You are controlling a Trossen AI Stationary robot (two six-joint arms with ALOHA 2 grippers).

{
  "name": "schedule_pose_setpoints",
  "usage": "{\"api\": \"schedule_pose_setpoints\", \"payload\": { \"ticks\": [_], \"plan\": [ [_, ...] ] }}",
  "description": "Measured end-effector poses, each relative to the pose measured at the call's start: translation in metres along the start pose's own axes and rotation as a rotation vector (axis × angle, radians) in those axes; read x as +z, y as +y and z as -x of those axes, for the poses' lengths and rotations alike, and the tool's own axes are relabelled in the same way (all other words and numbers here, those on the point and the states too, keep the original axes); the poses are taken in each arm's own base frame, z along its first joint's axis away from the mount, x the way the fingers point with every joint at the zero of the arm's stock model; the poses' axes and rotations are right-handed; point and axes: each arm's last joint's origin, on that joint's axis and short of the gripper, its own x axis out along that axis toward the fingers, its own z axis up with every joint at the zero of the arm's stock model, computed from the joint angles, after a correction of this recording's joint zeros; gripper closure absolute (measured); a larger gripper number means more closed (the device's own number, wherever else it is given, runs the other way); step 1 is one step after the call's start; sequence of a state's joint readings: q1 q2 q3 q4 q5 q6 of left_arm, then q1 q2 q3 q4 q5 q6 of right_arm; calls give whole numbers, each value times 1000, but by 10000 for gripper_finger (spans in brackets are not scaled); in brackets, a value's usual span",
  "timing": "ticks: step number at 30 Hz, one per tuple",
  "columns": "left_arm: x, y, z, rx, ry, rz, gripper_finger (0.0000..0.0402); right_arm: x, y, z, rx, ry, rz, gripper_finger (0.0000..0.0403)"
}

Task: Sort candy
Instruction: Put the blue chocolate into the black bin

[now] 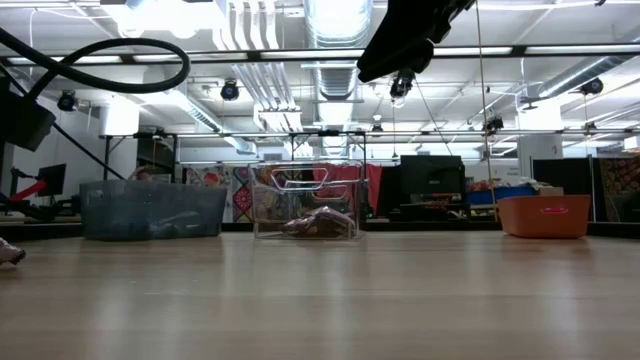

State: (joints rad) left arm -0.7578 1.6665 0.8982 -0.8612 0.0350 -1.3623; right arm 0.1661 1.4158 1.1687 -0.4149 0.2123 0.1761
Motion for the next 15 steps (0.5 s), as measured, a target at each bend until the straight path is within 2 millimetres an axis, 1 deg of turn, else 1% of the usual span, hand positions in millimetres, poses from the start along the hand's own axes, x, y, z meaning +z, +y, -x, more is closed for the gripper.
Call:
{"api": "schedule_pose_setpoints", "payload": {
  "ticks": [4, 8, 10, 15],
  "plan": [
    [0, 0, 1, -2, 1, 0, 373, 0, 0, 0, 0, 0, 0, 261],
    [-1, 2, 4, -11, 5, 0, 382, 0, 0, 0, 0, 0, 0, 261],
    [-1, 4, 10, -13, 5, 0, 382, 0, 0, 0, 0, 0, 0, 261],
    [-3, 10, 32, -5, -10, 4, 383, 0, 0, 0, 1, 0, -10, 261]
  ]
}}
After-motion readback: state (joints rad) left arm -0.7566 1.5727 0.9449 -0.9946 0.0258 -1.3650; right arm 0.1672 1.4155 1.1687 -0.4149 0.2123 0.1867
